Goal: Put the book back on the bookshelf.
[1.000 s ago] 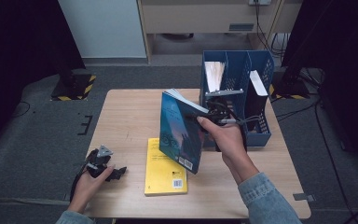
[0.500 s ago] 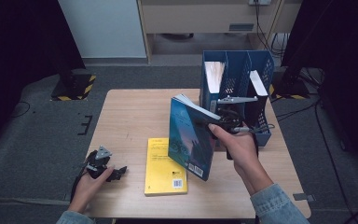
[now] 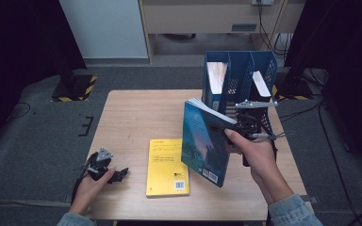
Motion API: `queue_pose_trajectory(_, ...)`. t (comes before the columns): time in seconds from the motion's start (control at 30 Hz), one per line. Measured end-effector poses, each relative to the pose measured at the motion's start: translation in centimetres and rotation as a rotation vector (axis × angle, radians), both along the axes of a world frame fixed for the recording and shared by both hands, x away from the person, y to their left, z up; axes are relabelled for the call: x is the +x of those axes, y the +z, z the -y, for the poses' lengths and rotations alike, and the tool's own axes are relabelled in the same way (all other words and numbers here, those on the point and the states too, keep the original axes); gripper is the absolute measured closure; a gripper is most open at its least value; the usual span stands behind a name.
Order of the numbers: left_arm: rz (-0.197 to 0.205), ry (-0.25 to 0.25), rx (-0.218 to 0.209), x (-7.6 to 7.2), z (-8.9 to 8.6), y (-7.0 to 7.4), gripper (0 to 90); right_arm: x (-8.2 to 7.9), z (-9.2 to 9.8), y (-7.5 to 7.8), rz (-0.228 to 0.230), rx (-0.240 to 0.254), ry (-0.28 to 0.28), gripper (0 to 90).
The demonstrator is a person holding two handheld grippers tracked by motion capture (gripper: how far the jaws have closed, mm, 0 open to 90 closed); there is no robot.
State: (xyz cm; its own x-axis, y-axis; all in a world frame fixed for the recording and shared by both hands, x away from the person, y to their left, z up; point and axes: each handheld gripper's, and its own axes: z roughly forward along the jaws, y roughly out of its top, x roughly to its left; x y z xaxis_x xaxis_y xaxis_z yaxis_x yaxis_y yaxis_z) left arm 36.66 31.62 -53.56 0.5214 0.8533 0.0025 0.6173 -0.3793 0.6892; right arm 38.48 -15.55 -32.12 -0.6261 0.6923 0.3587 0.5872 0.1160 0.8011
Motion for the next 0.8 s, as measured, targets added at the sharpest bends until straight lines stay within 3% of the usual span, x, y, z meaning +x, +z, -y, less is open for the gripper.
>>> queue_pose_trajectory(0.23, -0.001, 0.003, 0.0, 0.0, 0.1, 0.0, 0.0, -0.4, 1.2, 1.2, 0.004, -0.002, -0.031, 72.9)
queue_pose_trajectory(0.63, -0.002, 0.001, 0.0, 0.0, 0.1, 0.0, 0.0, 0.0, 3.3, 3.1, -0.016, 0.046, -0.064, 72.8)
queue_pose_trajectory(0.8, -0.003, 0.001, 0.001, 0.0, 0.1, 0.0, 0.0, -0.2, 4.6, 3.7, -0.003, 0.066, -0.085, 72.6)
